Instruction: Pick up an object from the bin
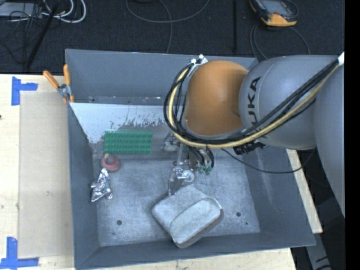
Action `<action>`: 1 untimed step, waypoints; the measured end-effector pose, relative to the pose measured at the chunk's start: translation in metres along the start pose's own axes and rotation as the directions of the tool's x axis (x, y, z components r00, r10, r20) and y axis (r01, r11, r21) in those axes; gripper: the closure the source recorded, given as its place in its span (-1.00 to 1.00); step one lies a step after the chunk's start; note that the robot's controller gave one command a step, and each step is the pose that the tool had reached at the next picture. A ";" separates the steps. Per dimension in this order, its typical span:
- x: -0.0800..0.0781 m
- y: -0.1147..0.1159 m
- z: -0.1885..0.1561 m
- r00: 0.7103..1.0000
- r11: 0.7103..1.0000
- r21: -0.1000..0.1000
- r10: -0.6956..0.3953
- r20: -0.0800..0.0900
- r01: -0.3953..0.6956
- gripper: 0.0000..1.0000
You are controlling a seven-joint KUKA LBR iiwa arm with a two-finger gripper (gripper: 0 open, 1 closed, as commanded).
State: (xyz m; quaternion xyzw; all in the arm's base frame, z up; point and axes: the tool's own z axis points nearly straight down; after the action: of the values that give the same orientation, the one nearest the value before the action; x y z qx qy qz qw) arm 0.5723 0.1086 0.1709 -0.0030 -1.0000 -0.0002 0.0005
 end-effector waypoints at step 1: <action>0.023 -0.036 0.051 0.997 0.997 -0.008 0.076 0.027 -0.075 -1.00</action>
Offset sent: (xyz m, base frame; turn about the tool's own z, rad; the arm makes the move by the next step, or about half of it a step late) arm -0.0365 -0.0469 -0.0703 0.0812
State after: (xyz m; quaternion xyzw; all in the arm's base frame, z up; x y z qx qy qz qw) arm 0.5493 0.0731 0.1197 -0.0408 -0.9991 -0.0037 -0.0134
